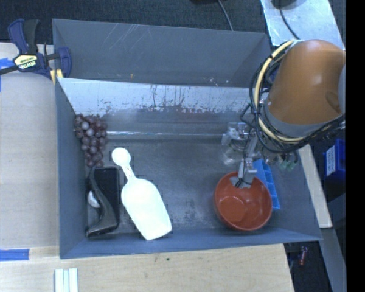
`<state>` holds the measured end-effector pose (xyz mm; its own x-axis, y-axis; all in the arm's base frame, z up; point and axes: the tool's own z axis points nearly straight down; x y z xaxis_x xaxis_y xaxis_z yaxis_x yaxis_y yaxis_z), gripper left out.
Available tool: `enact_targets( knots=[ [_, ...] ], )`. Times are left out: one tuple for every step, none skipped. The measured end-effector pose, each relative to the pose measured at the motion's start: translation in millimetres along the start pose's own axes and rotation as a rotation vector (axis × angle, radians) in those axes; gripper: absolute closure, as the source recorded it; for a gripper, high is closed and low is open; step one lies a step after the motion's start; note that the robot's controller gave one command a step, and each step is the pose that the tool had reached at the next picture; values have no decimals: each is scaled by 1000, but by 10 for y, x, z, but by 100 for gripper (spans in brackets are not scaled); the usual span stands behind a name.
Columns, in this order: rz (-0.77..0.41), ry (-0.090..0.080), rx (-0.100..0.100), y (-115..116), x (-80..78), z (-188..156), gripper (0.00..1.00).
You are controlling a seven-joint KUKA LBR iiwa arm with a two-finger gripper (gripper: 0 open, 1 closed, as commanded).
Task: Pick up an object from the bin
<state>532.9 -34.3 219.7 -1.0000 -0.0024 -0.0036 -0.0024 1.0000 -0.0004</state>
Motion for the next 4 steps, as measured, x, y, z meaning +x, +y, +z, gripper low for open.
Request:
enact_targets(
  knots=[
    [27,2,0,15,106,472,0],
    [4,-7,1,-44,-42,625,0],
    [-119,-8,1,29,66,1217,100],
    [-119,-8,1,29,65,1218,100]
  ],
)
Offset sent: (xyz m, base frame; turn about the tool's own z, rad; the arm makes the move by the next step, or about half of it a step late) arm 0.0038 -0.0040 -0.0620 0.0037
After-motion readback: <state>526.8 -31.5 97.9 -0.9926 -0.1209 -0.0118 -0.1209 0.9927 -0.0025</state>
